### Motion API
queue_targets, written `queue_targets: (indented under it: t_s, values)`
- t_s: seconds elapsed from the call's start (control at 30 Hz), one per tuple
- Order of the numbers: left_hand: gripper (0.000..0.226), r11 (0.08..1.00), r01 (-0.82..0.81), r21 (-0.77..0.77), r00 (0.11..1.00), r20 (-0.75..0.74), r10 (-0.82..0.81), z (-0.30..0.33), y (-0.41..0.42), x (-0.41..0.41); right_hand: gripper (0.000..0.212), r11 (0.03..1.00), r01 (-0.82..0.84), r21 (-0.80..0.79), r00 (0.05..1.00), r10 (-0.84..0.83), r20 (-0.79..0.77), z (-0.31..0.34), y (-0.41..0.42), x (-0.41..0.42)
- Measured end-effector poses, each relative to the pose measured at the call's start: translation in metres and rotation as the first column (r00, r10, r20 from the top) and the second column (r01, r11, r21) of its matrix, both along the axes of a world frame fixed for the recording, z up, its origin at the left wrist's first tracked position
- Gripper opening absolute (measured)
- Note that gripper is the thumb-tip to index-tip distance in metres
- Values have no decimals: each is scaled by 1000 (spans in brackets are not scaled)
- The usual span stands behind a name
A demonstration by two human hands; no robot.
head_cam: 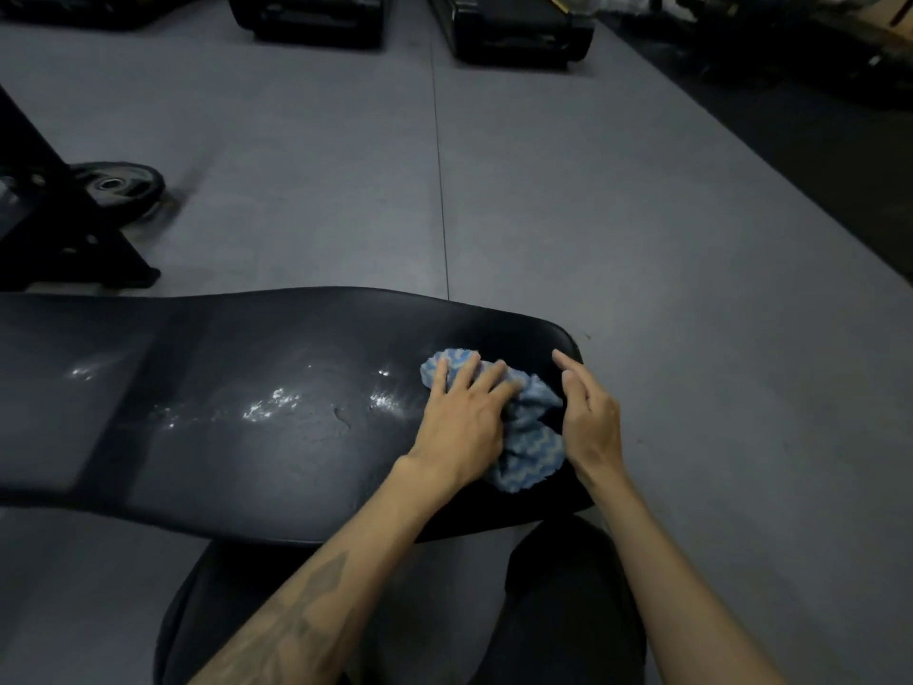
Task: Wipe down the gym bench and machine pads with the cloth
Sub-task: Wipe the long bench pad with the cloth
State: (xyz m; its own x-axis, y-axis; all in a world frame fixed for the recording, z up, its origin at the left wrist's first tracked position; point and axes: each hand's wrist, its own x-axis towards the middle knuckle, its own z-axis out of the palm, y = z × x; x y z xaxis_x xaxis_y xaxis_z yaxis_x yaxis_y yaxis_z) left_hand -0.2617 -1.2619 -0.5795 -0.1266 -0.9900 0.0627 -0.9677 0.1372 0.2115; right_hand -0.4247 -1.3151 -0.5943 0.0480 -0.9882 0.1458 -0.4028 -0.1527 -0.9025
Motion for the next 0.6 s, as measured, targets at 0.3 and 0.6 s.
queue_targets:
  t_s: [0.3,0.6]
  values:
    - [86,974,-206,95,973,-88,214,-1,-4,-19,60,1000,-17,12,992,18,-121,0,3,6]
    - [67,994,-108,-27,993,36,109,-12,19,-12,61,999,-33,-36,978,25,-205,-6,0,7]
